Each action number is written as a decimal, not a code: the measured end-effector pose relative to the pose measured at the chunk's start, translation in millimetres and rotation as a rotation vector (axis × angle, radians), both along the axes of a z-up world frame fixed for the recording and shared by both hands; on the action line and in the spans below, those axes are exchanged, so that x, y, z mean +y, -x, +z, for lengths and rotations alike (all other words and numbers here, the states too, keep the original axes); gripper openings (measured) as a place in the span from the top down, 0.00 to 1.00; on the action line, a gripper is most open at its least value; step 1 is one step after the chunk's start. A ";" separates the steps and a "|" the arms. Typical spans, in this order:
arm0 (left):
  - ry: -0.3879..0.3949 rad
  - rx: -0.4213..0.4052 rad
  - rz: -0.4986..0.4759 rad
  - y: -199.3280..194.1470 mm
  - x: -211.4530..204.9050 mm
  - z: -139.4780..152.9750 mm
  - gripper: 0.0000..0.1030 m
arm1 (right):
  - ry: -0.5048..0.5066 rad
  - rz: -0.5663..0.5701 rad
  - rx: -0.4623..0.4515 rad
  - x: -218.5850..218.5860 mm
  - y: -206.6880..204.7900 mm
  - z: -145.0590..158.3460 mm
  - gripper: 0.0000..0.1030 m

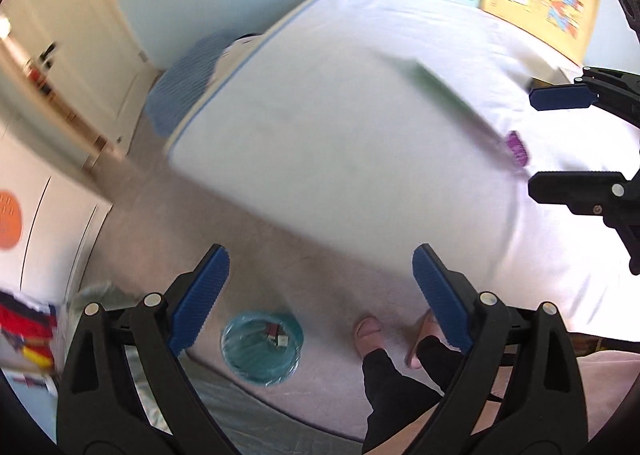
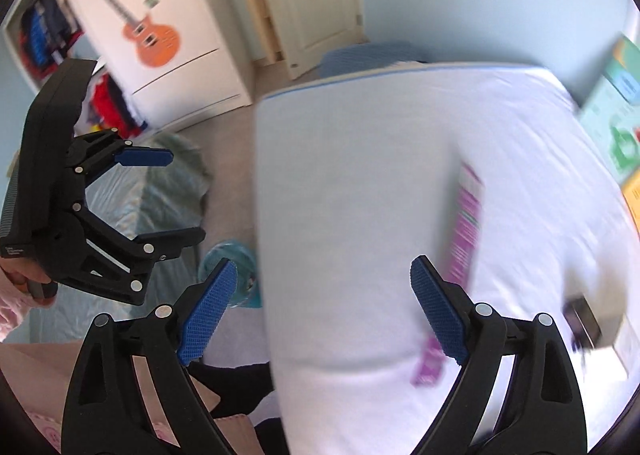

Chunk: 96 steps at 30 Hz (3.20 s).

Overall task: Collect trash
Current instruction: 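Return both tools to the bed toward the dark blue case and green bag, then grasp the dark blue case with left tool while right tool grasps the green bag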

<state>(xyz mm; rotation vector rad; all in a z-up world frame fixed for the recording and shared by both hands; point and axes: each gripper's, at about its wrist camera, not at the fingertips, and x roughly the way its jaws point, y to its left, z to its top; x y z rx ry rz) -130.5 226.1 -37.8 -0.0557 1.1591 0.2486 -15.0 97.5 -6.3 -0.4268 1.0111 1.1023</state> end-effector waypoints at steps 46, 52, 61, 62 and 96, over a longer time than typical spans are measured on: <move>0.002 0.123 -0.778 -136.1 -300.2 -40.6 0.12 | 0.099 -0.717 0.110 -349.3 -36.9 -80.8 0.15; -0.003 0.166 -0.846 -136.3 -326.4 -51.8 0.12 | 0.144 -0.654 0.112 -351.8 -41.1 -97.3 0.15; -0.001 0.225 -0.898 -139.9 -347.0 -70.5 0.12 | 0.176 -0.564 0.107 -346.2 -48.8 -113.2 0.15; 0.004 0.229 -0.898 -141.0 -347.8 -71.9 0.12 | 0.177 -0.559 0.109 -345.7 -50.2 -114.3 0.15; 0.042 0.177 -0.989 -173.6 -338.2 -82.8 0.47 | 0.222 -0.511 0.028 -322.3 -65.9 -100.5 0.61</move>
